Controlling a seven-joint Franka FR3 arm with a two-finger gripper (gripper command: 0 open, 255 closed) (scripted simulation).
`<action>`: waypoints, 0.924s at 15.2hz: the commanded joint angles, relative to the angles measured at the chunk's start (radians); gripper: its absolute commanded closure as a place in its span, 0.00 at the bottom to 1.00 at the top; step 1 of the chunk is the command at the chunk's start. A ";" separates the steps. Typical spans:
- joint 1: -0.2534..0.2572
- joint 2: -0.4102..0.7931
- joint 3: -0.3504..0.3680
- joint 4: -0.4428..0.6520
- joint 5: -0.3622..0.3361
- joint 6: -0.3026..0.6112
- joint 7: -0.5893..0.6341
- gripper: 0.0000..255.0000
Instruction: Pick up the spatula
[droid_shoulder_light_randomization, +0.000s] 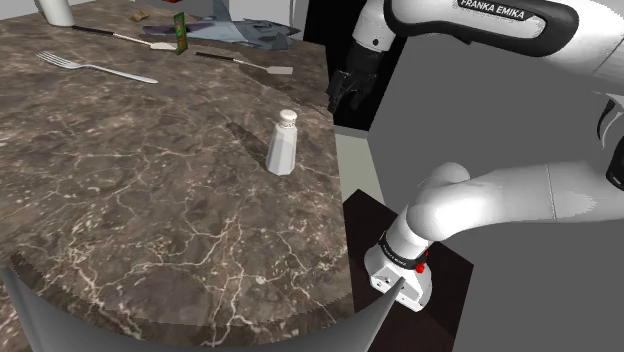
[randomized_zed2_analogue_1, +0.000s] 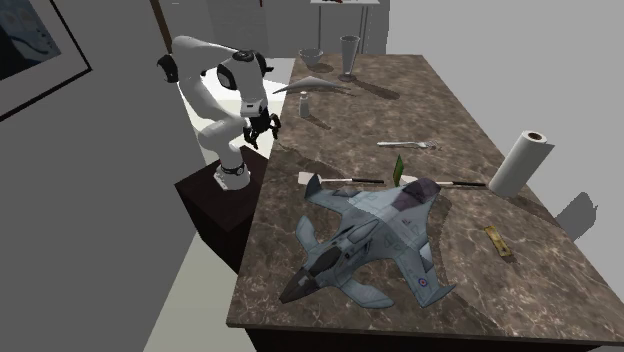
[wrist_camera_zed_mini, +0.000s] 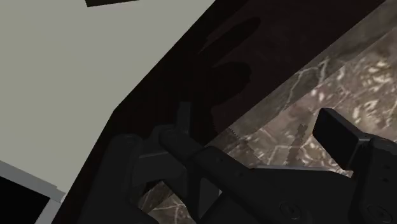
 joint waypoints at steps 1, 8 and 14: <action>0.000 0.000 0.000 0.000 0.000 0.000 0.000 0.00; 0.058 0.293 -0.081 0.228 -0.032 0.062 -0.224 0.00; 0.103 0.540 -0.127 0.471 -0.017 0.060 -0.412 0.00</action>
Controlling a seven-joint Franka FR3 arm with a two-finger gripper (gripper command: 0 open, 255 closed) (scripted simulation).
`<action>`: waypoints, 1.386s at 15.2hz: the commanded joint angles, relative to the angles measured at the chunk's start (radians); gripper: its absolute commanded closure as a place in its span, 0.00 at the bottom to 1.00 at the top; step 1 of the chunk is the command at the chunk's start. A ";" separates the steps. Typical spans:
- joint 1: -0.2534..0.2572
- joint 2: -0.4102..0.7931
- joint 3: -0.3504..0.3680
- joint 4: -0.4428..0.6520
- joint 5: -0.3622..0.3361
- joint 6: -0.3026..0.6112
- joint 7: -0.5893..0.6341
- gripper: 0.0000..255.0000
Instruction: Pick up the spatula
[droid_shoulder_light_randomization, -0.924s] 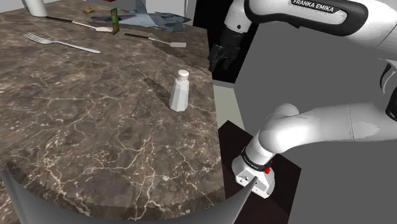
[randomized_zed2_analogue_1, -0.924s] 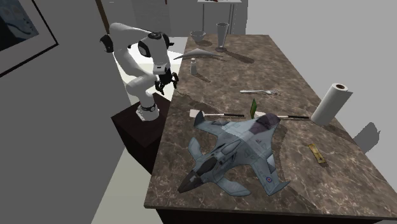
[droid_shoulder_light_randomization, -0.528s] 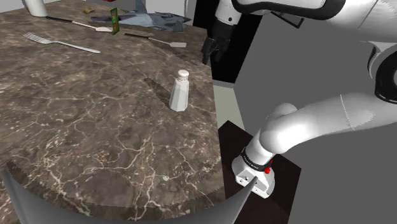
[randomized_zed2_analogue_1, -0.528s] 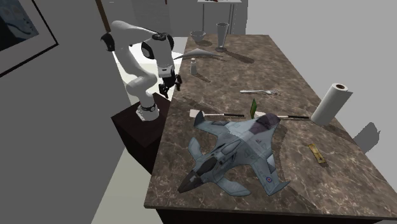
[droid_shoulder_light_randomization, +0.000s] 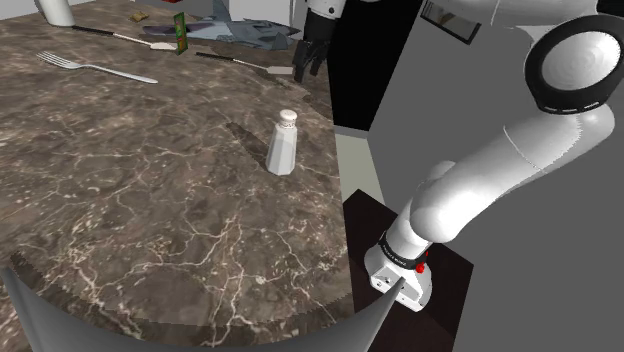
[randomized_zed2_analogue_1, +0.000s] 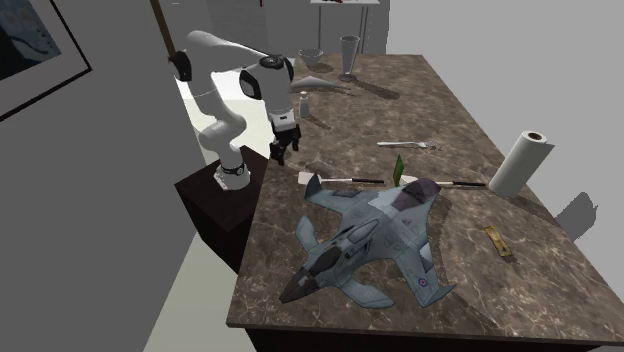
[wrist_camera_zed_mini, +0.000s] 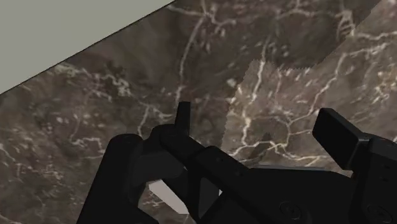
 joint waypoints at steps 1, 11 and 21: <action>0.012 0.083 -0.013 0.085 0.008 -0.004 -0.067 0.00; 0.029 0.517 -0.017 0.641 0.078 -0.137 -0.345 0.00; 0.022 0.704 0.007 0.858 0.098 -0.169 -0.436 0.00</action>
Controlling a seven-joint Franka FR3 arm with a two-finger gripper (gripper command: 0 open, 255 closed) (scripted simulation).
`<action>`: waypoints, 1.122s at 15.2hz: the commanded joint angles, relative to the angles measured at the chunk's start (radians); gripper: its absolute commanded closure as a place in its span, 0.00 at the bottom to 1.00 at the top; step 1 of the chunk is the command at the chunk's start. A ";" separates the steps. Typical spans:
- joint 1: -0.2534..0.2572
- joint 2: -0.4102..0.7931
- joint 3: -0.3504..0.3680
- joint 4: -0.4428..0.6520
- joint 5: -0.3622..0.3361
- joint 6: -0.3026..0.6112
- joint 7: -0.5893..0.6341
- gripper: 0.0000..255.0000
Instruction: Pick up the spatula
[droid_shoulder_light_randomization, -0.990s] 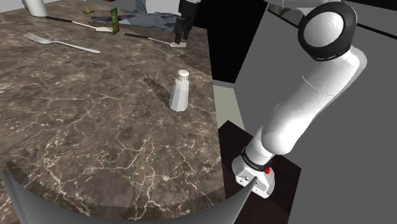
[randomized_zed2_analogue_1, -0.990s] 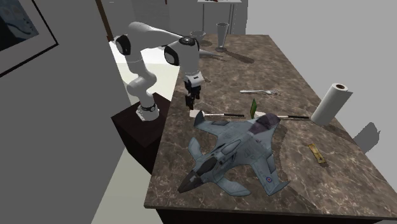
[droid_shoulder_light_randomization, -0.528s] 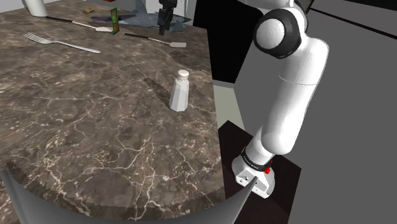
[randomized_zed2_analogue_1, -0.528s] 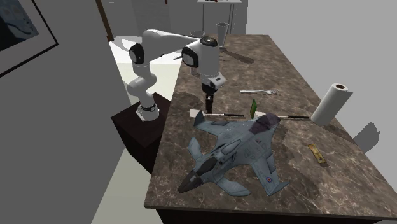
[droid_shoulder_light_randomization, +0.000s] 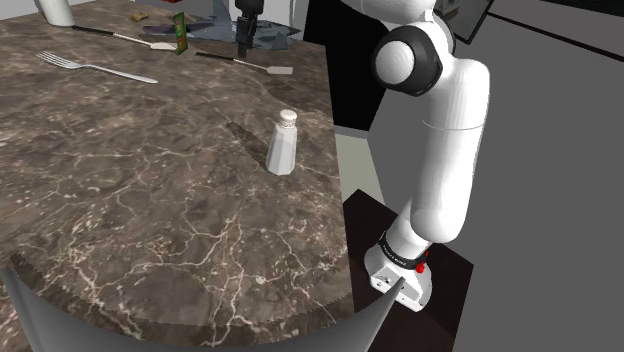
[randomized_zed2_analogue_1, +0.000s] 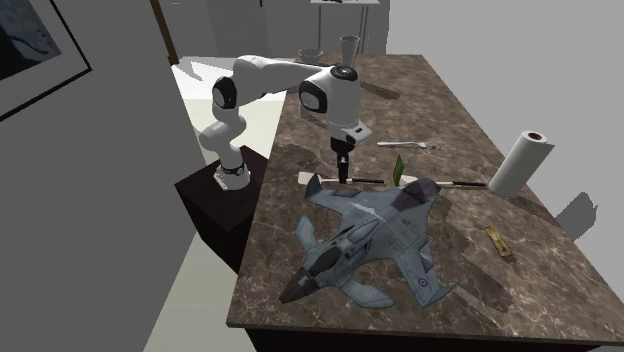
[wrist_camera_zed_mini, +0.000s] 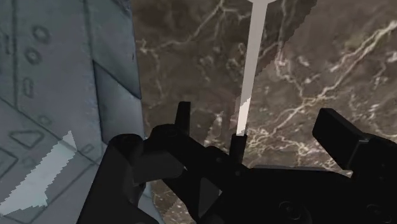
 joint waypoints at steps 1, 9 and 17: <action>0.004 -0.014 0.000 -0.049 -0.002 0.036 -0.002 0.00; 0.006 -0.021 0.000 -0.081 -0.003 0.061 -0.002 1.00; 0.001 -0.005 0.000 -0.016 -0.001 0.012 -0.001 1.00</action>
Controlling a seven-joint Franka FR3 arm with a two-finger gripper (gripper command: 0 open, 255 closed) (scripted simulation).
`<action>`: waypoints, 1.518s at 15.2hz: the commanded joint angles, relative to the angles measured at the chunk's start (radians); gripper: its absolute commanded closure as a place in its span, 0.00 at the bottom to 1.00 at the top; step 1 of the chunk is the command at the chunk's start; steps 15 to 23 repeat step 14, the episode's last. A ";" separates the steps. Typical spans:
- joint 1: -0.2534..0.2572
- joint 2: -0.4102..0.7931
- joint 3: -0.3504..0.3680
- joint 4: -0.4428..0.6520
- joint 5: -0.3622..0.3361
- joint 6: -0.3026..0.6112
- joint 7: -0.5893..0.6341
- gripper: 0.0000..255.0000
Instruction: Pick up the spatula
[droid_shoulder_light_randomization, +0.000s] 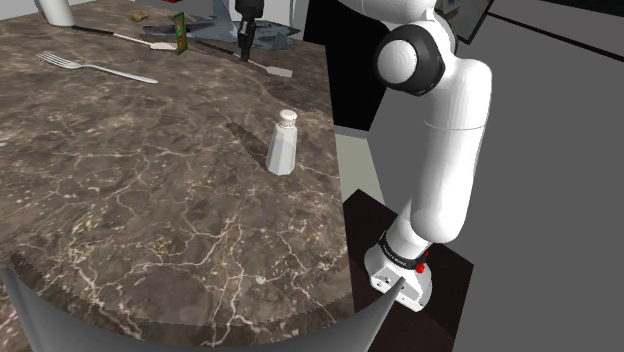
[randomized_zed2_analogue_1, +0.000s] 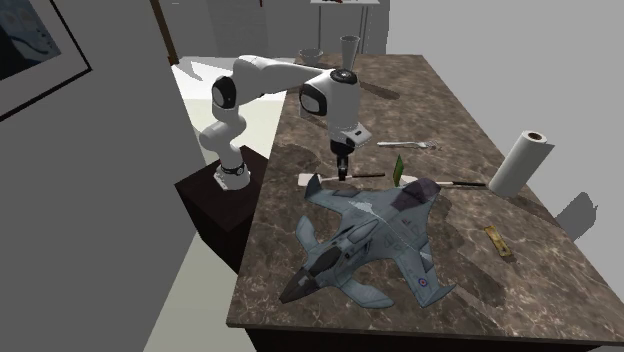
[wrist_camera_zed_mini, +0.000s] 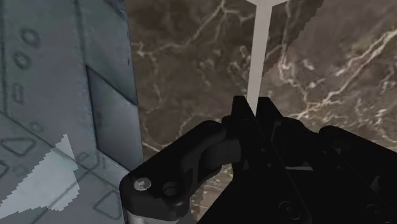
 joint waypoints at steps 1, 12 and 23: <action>-0.003 0.013 0.000 0.048 0.002 -0.034 0.001 1.00; -0.043 0.174 0.006 0.467 0.029 -0.292 0.012 1.00; -0.045 0.180 0.006 0.479 0.029 -0.299 0.013 1.00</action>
